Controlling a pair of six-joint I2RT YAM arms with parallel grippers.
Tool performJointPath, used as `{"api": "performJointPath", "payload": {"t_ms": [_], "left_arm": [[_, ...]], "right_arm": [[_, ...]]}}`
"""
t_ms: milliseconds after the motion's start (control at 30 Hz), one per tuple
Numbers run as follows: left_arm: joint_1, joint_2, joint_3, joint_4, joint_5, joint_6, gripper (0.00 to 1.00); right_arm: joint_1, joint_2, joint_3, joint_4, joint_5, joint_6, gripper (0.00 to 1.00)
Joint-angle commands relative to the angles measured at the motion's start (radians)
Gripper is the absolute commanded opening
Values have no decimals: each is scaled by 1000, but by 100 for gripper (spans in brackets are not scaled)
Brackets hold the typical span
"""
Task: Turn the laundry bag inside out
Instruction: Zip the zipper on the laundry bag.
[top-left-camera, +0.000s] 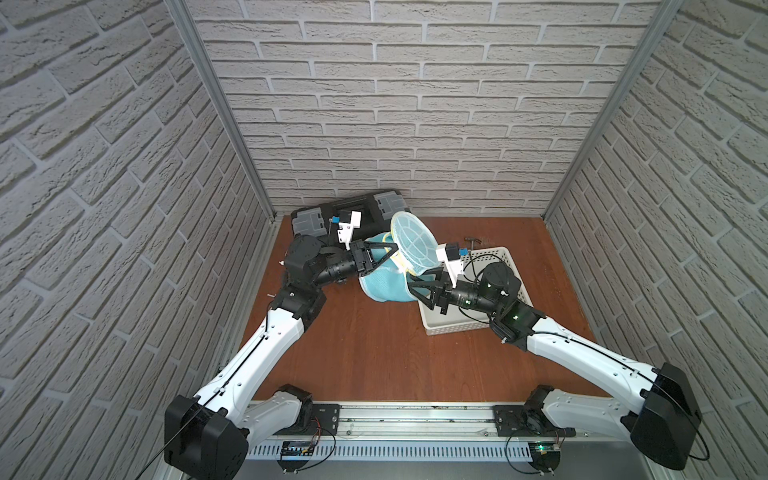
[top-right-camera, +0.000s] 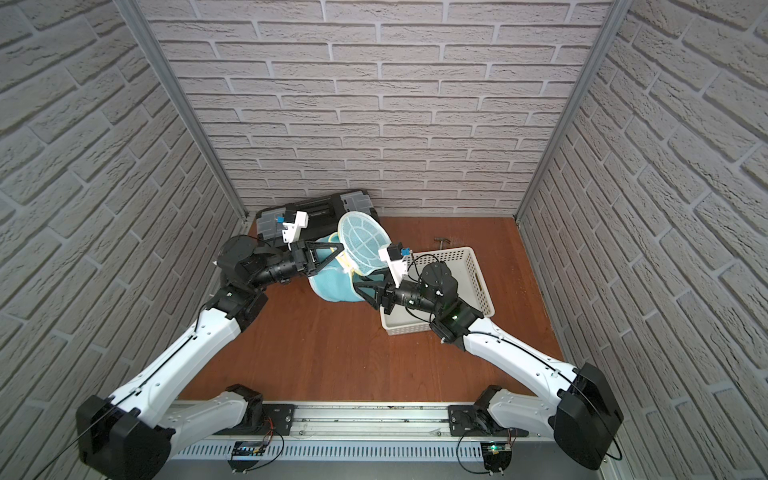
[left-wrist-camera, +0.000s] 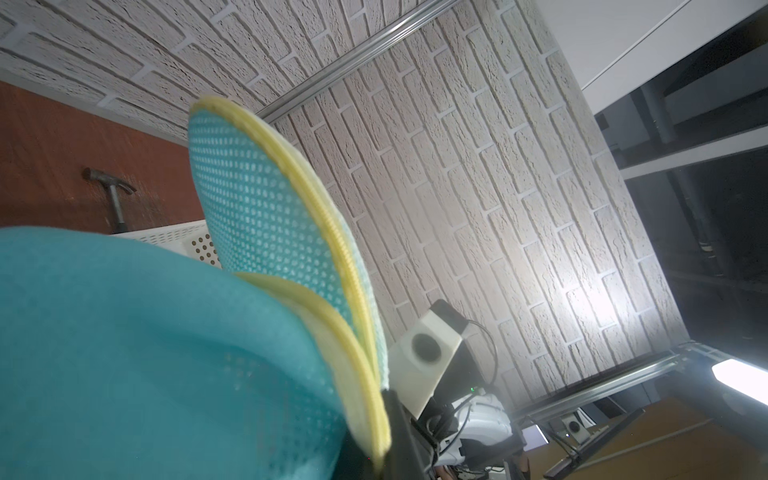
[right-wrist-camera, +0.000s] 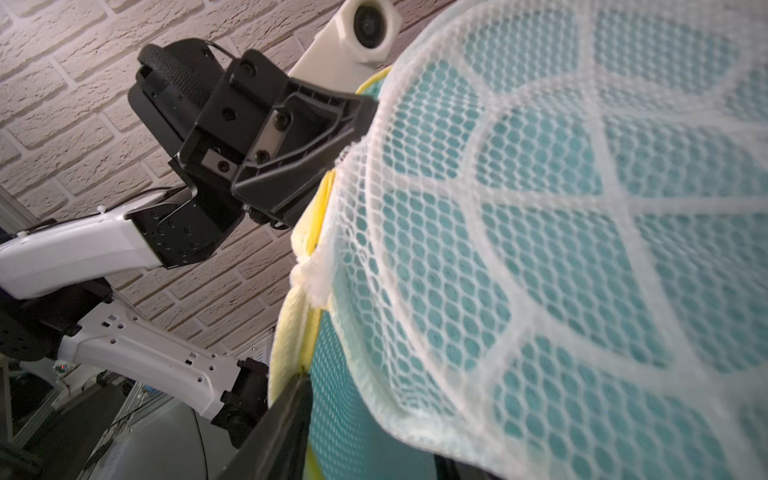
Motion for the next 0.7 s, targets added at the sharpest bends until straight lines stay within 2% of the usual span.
{"api": "performJointPath", "payload": {"t_ms": [0, 167, 667], "left_arm": [[-20, -5, 6, 180, -4, -48, 0], [-43, 9, 22, 190, 1, -56, 0], [-62, 21, 39, 205, 18, -42, 0]], "right_arm": [[4, 5, 30, 89, -86, -62, 51], [2, -23, 27, 88, -40, -119, 50], [1, -68, 24, 170, -1, -122, 40]]}}
